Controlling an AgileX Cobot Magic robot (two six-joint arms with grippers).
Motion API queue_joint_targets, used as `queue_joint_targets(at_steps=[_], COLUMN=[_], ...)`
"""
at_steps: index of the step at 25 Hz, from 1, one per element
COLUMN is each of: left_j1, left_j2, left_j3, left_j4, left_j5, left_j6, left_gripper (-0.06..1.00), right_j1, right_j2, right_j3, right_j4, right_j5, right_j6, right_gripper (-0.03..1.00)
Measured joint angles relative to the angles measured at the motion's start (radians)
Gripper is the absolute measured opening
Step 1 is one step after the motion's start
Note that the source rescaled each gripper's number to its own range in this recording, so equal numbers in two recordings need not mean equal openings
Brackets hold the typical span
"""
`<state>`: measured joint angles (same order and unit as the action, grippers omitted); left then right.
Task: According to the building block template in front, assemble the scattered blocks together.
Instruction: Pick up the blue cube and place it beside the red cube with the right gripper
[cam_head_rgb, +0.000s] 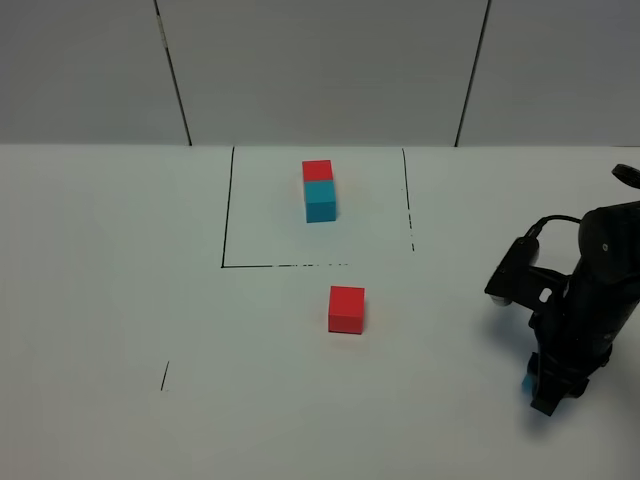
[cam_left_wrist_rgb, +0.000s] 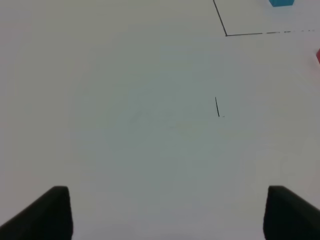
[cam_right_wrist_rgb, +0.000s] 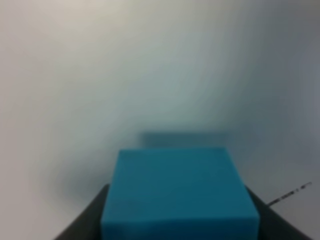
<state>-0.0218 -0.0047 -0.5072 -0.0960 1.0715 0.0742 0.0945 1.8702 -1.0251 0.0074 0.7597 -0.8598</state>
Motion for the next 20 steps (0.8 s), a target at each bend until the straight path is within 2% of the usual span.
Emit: queue_joint_targets(at_steps=[6,11,16,20], left_j1=[0.0,0.0,0.0,0.0], left_j2=[0.0,0.0,0.0,0.0], left_j3=[0.0,0.0,0.0,0.0], left_j4=[0.0,0.0,0.0,0.0], left_j5=[0.0,0.0,0.0,0.0], left_j6=[0.0,0.0,0.0,0.0], left_gripper=[0.63,0.63,0.63,0.63], right_j1=[0.026,0.058,0.103,0.127], right_j2=[0.001,0.025,0.084,0.141], right_j3=[-0.078,-0.138,-0.199,-0.269], right_j4=[-0.036,-0.083,-0.184,-0.213], right_j5=[0.066,0.085,0.115,0.163], right_j6=[-0.049,-0.082,-0.086,-0.093], right_gripper=[0.0,0.0,0.0,0.0])
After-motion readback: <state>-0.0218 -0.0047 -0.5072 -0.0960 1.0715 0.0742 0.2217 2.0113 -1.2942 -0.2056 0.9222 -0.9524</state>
